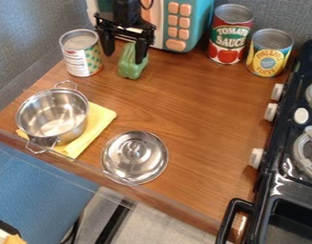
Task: Moved the green pepper to the bottom right side of the table
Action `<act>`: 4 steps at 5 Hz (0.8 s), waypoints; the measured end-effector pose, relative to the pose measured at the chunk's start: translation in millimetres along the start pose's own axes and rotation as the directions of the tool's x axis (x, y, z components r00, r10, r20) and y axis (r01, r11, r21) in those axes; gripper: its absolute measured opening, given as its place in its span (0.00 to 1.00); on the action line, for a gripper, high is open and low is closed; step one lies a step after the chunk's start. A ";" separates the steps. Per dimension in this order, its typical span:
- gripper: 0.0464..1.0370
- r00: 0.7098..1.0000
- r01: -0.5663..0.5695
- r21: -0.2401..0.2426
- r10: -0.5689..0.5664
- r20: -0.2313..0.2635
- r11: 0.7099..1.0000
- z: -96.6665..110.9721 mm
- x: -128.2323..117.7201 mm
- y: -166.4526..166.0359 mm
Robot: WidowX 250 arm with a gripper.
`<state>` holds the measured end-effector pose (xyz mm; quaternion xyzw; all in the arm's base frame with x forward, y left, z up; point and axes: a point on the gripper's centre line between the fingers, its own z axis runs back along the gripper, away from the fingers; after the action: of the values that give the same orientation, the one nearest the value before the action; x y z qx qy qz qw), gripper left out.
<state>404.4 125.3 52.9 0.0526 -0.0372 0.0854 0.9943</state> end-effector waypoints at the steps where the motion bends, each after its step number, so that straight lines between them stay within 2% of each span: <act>1: 0.96 1.000 -0.014 0.007 0.014 -0.023 1.000 -9.0 2.0 0.2; 2: 0.93 0.999 -0.026 -0.005 0.026 -0.032 1.000 -13.2 0.9 -2.1; 3: 0.75 0.999 -0.020 -0.020 0.020 -0.028 1.000 -14.6 0.1 -4.8; 4: 0.75 1.000 -0.001 -0.039 0.000 -0.011 0.999 -7.9 -5.7 -8.6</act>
<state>400.8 116.8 43.7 0.0325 -0.0334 0.0851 0.9953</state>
